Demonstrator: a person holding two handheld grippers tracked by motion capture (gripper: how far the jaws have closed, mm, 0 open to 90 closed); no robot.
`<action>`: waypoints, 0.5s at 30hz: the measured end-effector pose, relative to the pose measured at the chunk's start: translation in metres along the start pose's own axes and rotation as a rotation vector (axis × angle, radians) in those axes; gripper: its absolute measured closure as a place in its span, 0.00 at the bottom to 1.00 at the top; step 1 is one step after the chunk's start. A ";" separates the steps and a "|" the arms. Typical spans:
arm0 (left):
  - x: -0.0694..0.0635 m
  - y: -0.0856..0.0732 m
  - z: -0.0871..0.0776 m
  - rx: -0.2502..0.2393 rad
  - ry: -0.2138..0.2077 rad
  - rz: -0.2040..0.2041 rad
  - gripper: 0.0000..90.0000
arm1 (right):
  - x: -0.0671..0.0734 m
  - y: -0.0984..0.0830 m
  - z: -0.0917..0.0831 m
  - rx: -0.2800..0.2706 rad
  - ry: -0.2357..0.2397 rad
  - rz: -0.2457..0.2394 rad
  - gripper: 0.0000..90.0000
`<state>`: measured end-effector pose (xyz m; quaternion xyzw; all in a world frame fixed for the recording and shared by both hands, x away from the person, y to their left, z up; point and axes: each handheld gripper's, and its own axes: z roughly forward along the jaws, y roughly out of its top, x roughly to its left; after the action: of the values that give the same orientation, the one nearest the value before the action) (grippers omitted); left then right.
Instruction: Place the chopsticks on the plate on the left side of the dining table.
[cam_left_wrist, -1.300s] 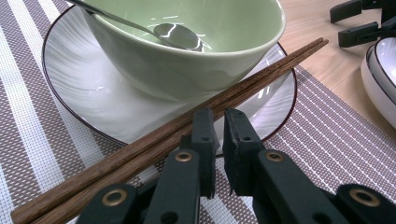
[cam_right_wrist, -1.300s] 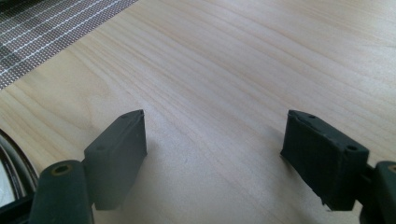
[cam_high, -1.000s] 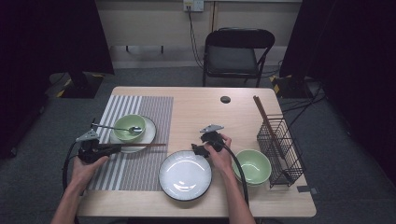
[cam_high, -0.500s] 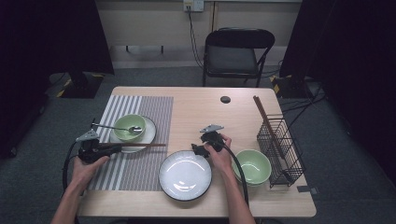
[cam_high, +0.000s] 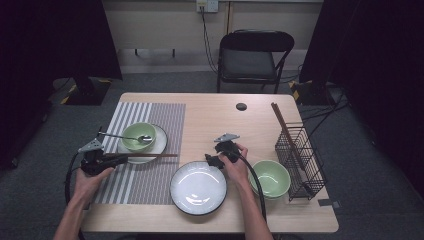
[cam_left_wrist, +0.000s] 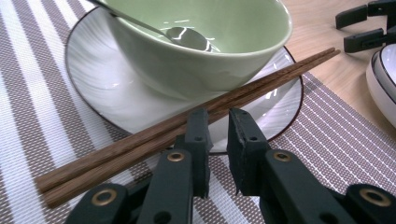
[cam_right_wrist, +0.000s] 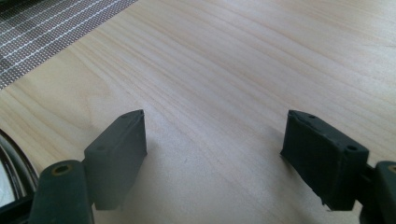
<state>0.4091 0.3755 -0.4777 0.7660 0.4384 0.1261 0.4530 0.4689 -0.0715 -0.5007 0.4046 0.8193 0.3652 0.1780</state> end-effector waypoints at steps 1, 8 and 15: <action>0.000 0.000 0.000 -0.003 -0.003 0.000 0.87 | 0.000 0.000 0.000 0.000 -0.001 0.000 0.23; 0.000 0.000 0.001 -0.003 0.002 0.000 0.87 | 0.000 0.000 0.000 0.000 -0.002 0.001 0.23; -0.001 0.002 0.000 0.003 -0.002 0.006 0.85 | 0.000 0.000 0.000 0.000 -0.002 0.001 0.23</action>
<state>0.4092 0.3741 -0.4756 0.7681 0.4360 0.1260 0.4517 0.4687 -0.0716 -0.5007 0.4052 0.8189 0.3650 0.1786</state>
